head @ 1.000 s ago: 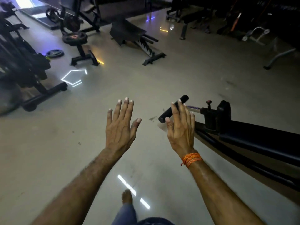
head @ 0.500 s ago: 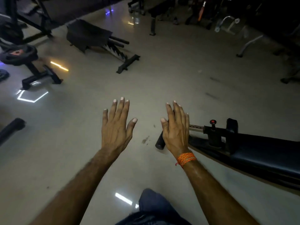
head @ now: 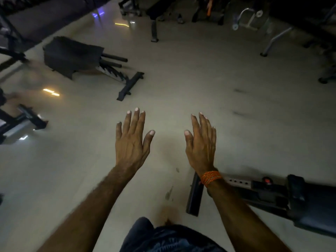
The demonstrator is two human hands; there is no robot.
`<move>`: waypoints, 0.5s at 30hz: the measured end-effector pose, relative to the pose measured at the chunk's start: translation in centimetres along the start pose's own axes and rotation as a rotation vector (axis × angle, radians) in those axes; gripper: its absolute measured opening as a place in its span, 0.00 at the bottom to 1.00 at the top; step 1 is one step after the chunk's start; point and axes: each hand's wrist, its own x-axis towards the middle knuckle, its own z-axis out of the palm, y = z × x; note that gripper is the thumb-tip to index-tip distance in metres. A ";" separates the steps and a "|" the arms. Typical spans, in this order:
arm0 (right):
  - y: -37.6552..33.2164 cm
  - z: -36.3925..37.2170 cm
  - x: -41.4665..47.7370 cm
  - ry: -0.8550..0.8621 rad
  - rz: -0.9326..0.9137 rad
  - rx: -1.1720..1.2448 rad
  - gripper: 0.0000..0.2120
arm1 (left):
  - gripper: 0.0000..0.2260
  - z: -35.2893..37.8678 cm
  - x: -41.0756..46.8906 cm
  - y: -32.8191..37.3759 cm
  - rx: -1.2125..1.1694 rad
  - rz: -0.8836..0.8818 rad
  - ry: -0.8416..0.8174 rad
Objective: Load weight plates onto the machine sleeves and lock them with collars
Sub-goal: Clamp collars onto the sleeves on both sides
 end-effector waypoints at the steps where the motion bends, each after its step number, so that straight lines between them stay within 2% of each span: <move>1: 0.6 0.5 2.1 0.013 0.012 -0.011 0.28 | 0.31 0.8 2.7 0.1 -0.016 0.020 -0.006; 10: 8.5 6.1 20.9 0.141 0.219 -0.145 0.27 | 0.30 11.0 28.4 2.5 -0.121 0.311 -0.070; 15: 11.9 6.6 30.1 0.235 0.366 -0.226 0.26 | 0.30 15.4 41.4 6.8 -0.163 0.506 -0.126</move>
